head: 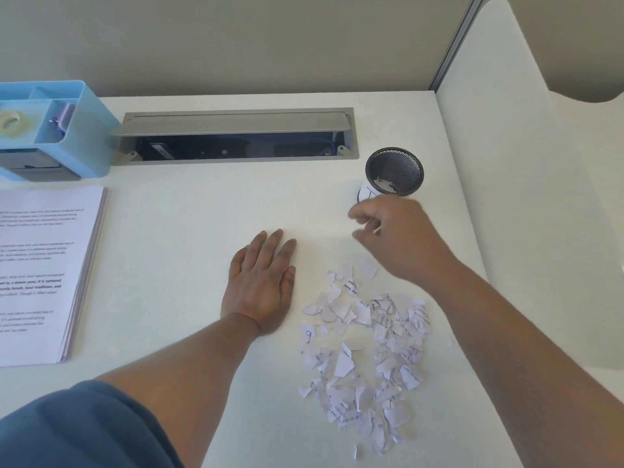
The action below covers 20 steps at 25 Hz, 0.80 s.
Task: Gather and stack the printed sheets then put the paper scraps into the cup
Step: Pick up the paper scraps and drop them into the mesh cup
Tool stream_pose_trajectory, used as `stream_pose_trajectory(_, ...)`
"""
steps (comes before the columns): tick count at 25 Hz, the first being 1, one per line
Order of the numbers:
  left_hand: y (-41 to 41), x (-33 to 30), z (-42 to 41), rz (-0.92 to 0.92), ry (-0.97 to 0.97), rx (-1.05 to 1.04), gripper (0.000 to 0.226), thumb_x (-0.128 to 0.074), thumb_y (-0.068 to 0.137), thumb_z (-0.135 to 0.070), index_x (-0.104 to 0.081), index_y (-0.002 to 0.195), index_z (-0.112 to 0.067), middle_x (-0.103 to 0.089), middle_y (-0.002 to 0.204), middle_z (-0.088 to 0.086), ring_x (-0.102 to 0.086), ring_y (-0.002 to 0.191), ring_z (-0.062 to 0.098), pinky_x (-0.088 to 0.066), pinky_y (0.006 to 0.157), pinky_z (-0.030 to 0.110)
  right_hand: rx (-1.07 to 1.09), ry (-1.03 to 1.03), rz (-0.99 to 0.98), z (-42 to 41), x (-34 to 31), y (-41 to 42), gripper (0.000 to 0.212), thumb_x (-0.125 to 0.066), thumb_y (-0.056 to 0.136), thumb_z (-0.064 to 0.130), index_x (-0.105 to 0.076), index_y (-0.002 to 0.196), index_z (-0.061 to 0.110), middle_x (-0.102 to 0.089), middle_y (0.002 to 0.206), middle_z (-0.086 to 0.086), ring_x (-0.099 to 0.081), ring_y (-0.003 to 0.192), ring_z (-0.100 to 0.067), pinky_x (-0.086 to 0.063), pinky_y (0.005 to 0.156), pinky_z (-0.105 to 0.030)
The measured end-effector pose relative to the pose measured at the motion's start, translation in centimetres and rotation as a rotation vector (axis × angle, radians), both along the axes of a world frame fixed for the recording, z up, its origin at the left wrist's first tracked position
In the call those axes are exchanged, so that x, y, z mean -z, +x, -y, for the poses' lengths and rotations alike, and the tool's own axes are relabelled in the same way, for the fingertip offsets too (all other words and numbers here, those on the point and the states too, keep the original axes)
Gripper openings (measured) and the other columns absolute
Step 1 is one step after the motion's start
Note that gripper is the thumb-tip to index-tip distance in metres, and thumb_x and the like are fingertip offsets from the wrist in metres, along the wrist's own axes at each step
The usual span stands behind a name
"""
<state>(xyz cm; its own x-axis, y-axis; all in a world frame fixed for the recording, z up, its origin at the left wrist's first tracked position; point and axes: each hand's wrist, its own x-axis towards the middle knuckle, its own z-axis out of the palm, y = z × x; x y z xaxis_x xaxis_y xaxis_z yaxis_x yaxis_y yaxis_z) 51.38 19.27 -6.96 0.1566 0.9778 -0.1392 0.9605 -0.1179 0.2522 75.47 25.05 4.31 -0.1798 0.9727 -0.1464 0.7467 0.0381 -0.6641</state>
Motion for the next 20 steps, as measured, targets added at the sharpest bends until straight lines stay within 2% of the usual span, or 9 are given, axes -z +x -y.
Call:
stream_pose_trajectory(3,0.1,-0.1,0.0,-0.003,0.006,0.003,0.061,-0.011,0.103,-0.045,-0.028,0.160,-0.030,-0.017,0.171,-0.005,-0.007,0.158,0.021,-0.003,0.125,0.037,-0.198,-0.235,0.232,3.1,1.7,-0.2,0.051,-0.072,0.092,0.026,-0.056,0.141,0.029,-0.052,0.138,0.011,-0.050,0.124,-0.015,-0.046,0.104,-0.039)
stream_pose_trajectory(5,0.1,-0.1,0.0,-0.011,0.006,0.003,0.061,-0.012,0.103,-0.045,-0.029,0.160,-0.030,-0.017,0.171,-0.004,-0.008,0.158,0.021,-0.004,0.125,0.038,-0.245,-0.280,0.340,5.0,2.4,0.0,0.060,-0.073,0.089,0.032,-0.049,0.145,0.033,-0.044,0.143,0.013,-0.043,0.128,-0.016,-0.049,0.098,-0.040)
stream_pose_trajectory(8,0.1,-0.1,0.1,-0.015,0.003,0.002,0.061,-0.012,0.103,-0.044,-0.028,0.160,-0.030,-0.017,0.171,-0.004,-0.007,0.158,0.021,-0.004,0.125,0.038,-0.220,-0.324,0.410,7.3,3.3,0.1,0.060,-0.075,0.085,0.038,-0.050,0.139,0.033,-0.041,0.130,0.011,-0.040,0.119,-0.017,-0.053,0.088,-0.039)
stream_pose_trajectory(10,0.1,-0.1,0.1,-0.012,0.003,0.001,0.060,-0.013,0.104,-0.044,-0.029,0.160,-0.030,-0.018,0.171,-0.004,-0.008,0.158,0.021,-0.005,0.126,0.039,-0.197,-0.322,0.410,8.2,4.1,0.2,0.051,-0.072,0.087,0.030,-0.053,0.134,0.029,-0.041,0.123,0.009,-0.041,0.113,-0.018,-0.054,0.084,-0.039)
stream_pose_trajectory(13,0.1,0.0,0.0,-0.012,0.003,-0.003,0.060,-0.015,0.104,-0.043,-0.029,0.160,-0.030,-0.017,0.171,-0.004,-0.007,0.158,0.021,-0.006,0.126,0.039,-0.171,-0.296,0.344,8.5,5.0,0.3,0.036,-0.056,0.093,0.010,-0.062,0.124,0.026,-0.046,0.116,0.006,-0.048,0.103,-0.019,-0.052,0.082,-0.037)
stream_pose_trajectory(15,0.1,-0.1,0.1,-0.020,0.002,-0.004,0.060,-0.014,0.104,-0.043,-0.028,0.160,-0.030,-0.017,0.171,-0.004,-0.007,0.159,0.021,-0.006,0.126,0.039,-0.153,-0.290,0.304,8.5,5.2,0.4,0.033,-0.049,0.094,0.005,-0.067,0.116,0.023,-0.053,0.113,0.003,-0.055,0.100,-0.021,-0.049,0.081,-0.034)
stream_pose_trajectory(18,0.1,-0.1,0.1,-0.015,-0.005,-0.004,0.060,-0.014,0.104,-0.044,-0.027,0.161,-0.030,-0.015,0.172,-0.004,-0.006,0.159,0.021,-0.005,0.126,0.039,-0.107,-0.259,0.233,8.4,4.8,0.6,0.028,-0.050,0.094,0.005,-0.072,0.105,0.019,-0.062,0.101,0.004,-0.060,0.090,-0.020,-0.048,0.078,-0.032)
stream_pose_trajectory(20,0.1,-0.1,0.0,-0.013,-0.006,-0.005,0.060,-0.014,0.104,-0.044,-0.026,0.161,-0.030,-0.015,0.172,-0.004,-0.005,0.159,0.020,-0.005,0.126,0.039,-0.024,-0.243,0.135,7.7,3.9,0.9,0.023,-0.056,0.091,0.005,-0.074,0.096,0.019,-0.062,0.084,0.012,-0.060,0.073,-0.010,-0.048,0.068,-0.028)
